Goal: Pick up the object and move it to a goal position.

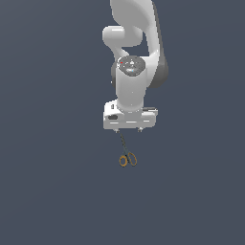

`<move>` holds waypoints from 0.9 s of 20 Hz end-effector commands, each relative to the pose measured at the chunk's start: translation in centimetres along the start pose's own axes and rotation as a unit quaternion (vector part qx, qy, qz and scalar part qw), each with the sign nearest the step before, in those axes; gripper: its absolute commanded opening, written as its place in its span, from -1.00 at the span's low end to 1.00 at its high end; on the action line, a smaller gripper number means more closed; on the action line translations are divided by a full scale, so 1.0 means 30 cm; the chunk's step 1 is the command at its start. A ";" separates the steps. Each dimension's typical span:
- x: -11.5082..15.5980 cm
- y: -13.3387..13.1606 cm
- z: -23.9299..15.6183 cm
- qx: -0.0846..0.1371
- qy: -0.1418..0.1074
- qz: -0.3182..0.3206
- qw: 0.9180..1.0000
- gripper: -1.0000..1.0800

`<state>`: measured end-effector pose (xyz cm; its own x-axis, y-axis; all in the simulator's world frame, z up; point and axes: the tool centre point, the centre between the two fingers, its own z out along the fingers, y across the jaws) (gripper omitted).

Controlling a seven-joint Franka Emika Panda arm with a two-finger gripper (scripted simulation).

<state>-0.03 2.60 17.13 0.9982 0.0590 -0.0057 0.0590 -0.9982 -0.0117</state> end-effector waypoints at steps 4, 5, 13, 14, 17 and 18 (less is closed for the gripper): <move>0.002 0.008 -0.002 -0.003 0.000 0.001 1.000 0.92; 0.003 0.014 -0.004 -0.005 0.000 0.002 1.000 0.92; 0.008 0.049 -0.018 -0.016 -0.001 0.008 1.000 0.92; 0.009 0.048 -0.015 -0.016 -0.001 0.008 1.000 0.92; 0.011 0.046 0.007 -0.015 -0.001 0.008 1.000 0.92; 0.012 0.044 0.018 -0.015 0.000 0.009 1.000 0.92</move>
<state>0.39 1.24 17.03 0.9991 0.0424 -0.0057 0.0425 -0.9989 0.0188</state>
